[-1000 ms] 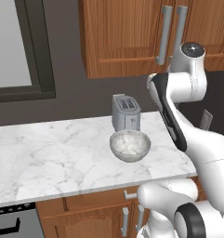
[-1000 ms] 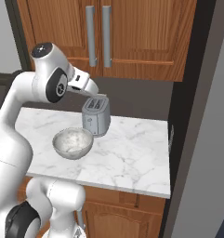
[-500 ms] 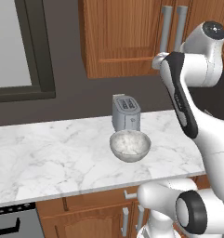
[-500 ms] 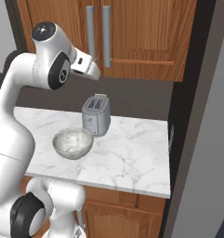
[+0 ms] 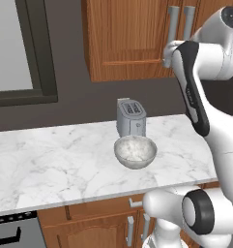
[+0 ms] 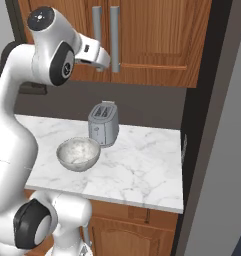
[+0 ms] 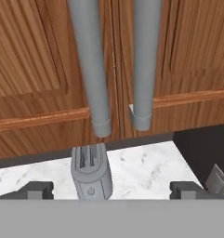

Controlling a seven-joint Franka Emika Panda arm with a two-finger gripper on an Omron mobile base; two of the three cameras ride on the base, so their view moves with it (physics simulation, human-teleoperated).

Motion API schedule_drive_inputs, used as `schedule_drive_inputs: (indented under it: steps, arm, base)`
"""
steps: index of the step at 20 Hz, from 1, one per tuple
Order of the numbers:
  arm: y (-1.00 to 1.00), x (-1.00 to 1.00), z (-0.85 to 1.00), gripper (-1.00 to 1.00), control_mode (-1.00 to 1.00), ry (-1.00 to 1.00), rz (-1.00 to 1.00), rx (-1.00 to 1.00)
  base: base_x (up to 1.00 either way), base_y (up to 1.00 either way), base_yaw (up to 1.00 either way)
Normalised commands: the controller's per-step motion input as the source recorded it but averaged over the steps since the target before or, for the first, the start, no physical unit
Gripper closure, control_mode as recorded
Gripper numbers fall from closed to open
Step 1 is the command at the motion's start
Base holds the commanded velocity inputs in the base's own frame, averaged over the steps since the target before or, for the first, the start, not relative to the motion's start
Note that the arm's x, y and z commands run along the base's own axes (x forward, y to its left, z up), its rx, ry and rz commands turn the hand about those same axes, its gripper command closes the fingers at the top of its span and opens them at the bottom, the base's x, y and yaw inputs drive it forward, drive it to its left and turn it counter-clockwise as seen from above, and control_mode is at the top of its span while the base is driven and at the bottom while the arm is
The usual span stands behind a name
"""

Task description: Open the cabinet and setup a tea strainer by placing it in the bowl upright.

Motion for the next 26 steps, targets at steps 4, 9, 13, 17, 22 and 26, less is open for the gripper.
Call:
schedule_drive_inputs:
  steps: [4,9,13,17,22,26]
  arm:
    - [0.00,0.18,0.30,-1.00,-1.00,-0.22,0.01,-0.06]
    - [0.00,0.20,0.19,-1.00,-1.00,-0.10,0.02,-0.02]
    - [0.01,0.39,0.01,-1.00,-1.00,0.00,0.02,0.00]
    - [0.00,0.42,0.00,-1.00,-1.00,0.01,0.01,0.00]
    - [0.00,0.42,0.00,-1.00,-1.00,0.00,0.00,-0.01]
    - [0.00,0.36,0.00,-1.00,-1.00,0.00,0.00,-0.01]
  base:
    - [0.00,0.00,0.00]
    - [0.00,0.00,0.00]
    - [0.00,0.00,0.00]
    - [0.00,0.00,0.00]
    - [0.00,0.00,0.00]
    - [0.00,0.00,0.00]
